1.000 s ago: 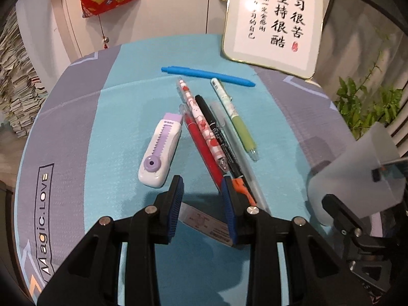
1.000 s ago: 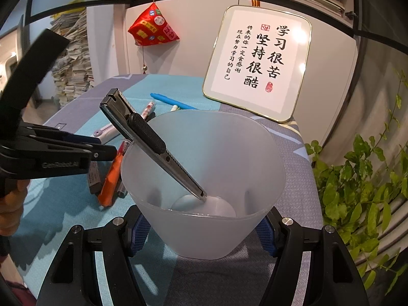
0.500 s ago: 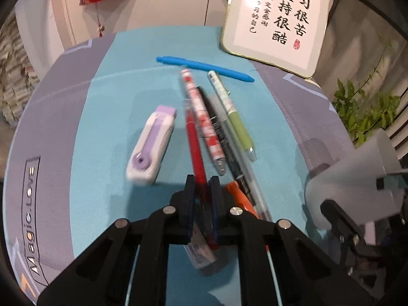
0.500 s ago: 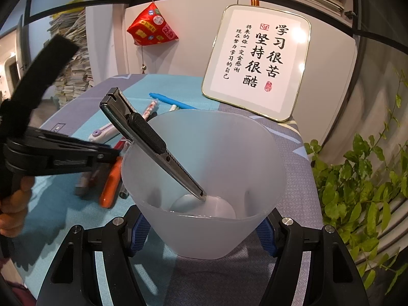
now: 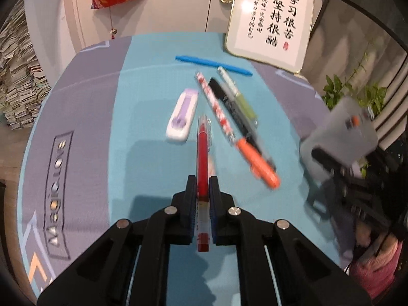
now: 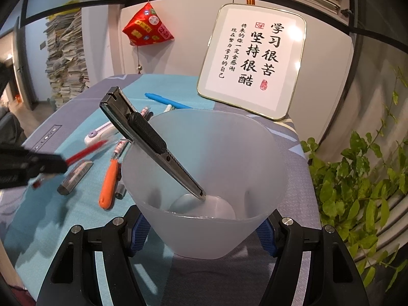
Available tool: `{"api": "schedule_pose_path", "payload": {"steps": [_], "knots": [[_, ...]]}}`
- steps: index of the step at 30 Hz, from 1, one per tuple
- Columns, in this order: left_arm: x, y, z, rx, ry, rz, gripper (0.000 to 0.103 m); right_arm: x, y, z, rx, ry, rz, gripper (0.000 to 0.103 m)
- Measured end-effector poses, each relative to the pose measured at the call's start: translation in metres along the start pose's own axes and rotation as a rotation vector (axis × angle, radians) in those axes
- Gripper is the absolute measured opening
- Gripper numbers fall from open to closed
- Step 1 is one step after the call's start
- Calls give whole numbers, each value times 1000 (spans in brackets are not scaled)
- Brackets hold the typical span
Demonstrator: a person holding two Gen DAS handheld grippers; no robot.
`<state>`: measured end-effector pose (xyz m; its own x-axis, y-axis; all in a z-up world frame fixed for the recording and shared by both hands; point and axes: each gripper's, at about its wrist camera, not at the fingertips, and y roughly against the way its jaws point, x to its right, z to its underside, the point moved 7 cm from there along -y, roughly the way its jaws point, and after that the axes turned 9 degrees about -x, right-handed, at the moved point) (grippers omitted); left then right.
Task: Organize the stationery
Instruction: 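Grasp the red pen with the left tool and lift it, then lower the red pen into the cup and open the left tool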
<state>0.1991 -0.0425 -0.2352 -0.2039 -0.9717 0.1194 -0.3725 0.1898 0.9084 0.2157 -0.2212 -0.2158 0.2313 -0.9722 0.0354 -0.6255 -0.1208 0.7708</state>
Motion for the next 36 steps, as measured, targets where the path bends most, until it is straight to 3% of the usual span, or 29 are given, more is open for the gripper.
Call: {"api": "schedule_pose_path", "payload": {"steps": [7, 16, 20, 30, 33, 35, 36], "knots": [[-17, 2, 26, -41, -16, -34, 7, 0, 0, 0, 0, 0, 0, 71], [-18, -18, -13, -19, -17, -71, 9, 0, 0, 0, 0, -1, 0, 71], [-14, -32, -30, -25, -45, -77, 17, 1, 0, 0, -1, -5, -5, 71], [-9, -39, -43, -26, -61, -88, 23, 3, -2, 1, -10, -16, -14, 71], [-9, -40, -47, -27, -61, -82, 23, 3, -2, 1, -9, -17, -12, 71], [-9, -40, -46, -24, -61, -73, 8, 4, -2, 1, -8, -18, -11, 71], [-10, -39, -45, -30, -52, -58, 8, 4, -2, 1, -8, -19, -10, 71]]}}
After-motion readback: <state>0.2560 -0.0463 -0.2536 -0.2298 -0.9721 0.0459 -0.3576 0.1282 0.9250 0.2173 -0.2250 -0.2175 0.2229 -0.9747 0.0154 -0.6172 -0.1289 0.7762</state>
